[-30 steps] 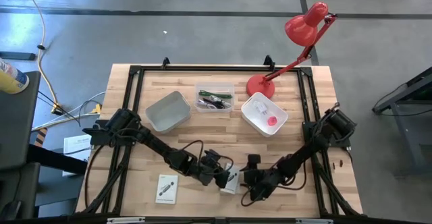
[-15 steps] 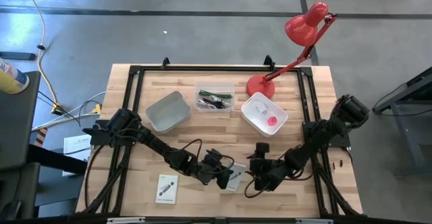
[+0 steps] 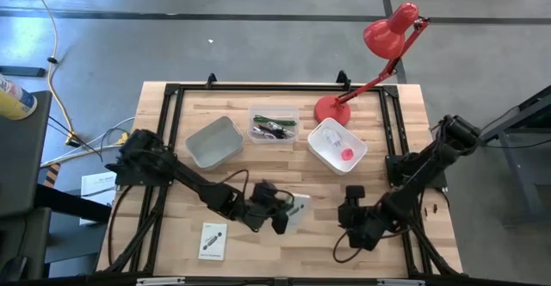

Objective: Pick and place items into bin
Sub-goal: Put the right card reader box into the gray bin

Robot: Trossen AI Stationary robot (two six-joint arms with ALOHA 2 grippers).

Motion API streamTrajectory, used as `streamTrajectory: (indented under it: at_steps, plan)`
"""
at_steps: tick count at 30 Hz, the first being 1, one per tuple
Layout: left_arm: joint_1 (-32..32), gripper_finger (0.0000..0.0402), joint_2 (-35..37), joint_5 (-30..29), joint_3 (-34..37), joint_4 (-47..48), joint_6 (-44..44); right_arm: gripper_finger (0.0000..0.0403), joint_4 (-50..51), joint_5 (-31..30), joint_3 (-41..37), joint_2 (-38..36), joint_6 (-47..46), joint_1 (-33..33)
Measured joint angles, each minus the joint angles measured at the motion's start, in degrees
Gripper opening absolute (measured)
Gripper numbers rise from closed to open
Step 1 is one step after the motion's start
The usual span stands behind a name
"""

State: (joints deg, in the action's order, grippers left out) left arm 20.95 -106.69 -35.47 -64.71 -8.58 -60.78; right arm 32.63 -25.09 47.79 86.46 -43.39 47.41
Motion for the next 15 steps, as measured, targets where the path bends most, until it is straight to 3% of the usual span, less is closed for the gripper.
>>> streamTrajectory:
  at_steps: [9,15]
  plan:
    - [0.0,0.0022,12.8,-10.9,0.0,22.7,0.3,0.0259,-0.3,-3.3,0.0,0.0,-3.1,2.3]
    - [0.0,0.0014,21.6,-17.7,0.0,43.3,-7.1,0.0259,-0.2,-4.4,0.0,0.0,-2.8,2.3]
